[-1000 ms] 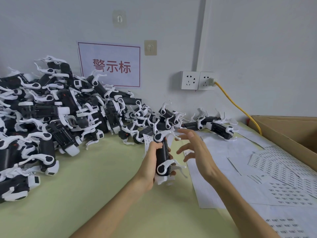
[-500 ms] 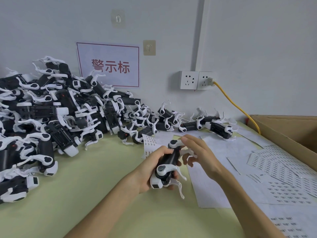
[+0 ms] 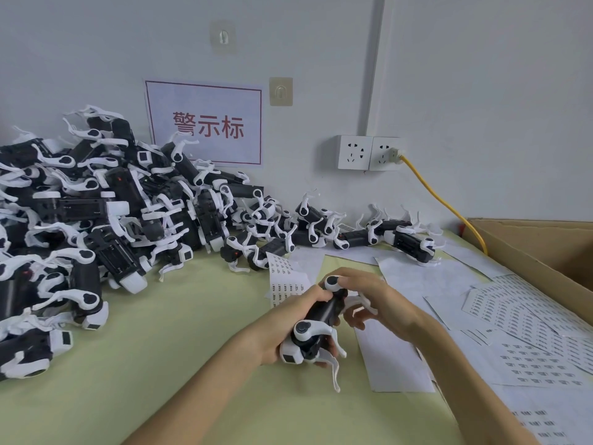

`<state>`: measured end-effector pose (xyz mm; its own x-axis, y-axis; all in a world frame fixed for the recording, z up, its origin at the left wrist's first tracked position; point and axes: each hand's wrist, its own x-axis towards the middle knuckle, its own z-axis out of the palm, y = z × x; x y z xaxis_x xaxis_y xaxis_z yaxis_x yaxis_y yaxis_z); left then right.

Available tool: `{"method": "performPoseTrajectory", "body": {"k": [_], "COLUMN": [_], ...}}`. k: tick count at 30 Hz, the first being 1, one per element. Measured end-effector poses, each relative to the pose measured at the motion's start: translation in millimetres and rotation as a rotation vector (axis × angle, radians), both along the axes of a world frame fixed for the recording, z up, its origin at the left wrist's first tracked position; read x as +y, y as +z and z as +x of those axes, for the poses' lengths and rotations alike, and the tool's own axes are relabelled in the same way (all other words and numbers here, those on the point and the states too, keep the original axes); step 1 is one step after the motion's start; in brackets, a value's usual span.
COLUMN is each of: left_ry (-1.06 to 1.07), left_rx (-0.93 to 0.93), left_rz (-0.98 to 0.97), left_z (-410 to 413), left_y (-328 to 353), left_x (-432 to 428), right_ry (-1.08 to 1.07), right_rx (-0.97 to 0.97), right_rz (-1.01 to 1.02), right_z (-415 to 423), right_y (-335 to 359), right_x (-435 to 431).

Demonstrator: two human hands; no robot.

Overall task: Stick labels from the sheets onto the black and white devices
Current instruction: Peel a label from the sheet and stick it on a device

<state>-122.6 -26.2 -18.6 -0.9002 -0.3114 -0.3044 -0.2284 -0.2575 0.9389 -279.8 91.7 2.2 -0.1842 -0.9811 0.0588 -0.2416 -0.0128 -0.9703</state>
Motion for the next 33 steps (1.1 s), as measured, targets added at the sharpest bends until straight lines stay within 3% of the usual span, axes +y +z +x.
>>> {"method": "performPoseTrajectory", "body": {"k": [5,10,13,16,19,22,25,26,30,33], "left_ry": [-0.053,-0.026,0.234,0.548,0.689,0.759,0.799,0.813,0.776,0.740], "left_rx": [0.025,0.175,0.259,0.250,0.232,0.225,0.229,0.222,0.185,0.168], "left_rz": [0.024,0.090,0.031,-0.152,-0.088,-0.134,-0.230,-0.246,-0.226,-0.177], "left_z": [-6,2,-1,2,5,4,2,2,0,1], "left_y": [-2,3,10,12,14,14,11,10,5,1], "left_x": [2,-3,-3,-10,-16,-16,-17,-19,-28,-29], "right_ry": [0.076,-0.096,-0.320,-0.511,-0.657,-0.826,-0.603,-0.561,-0.689,-0.714], "right_rx": [-0.077,-0.230,-0.479,-0.729,-0.928,-1.079,-1.398,-1.468,-1.364,-1.092], "right_rz": [-0.015,-0.036,-0.143,-0.237,-0.295,-0.589,-1.203,-1.292,-0.987,-0.669], "right_z": [-4,-14,-25,-41,-52,-71,-98,-105,-106,-84], "right_y": [-1,0,2,2,-1,2,2,2,-7,1], "right_x": [0,0,1,6,15,34,67,75,64,36]}}
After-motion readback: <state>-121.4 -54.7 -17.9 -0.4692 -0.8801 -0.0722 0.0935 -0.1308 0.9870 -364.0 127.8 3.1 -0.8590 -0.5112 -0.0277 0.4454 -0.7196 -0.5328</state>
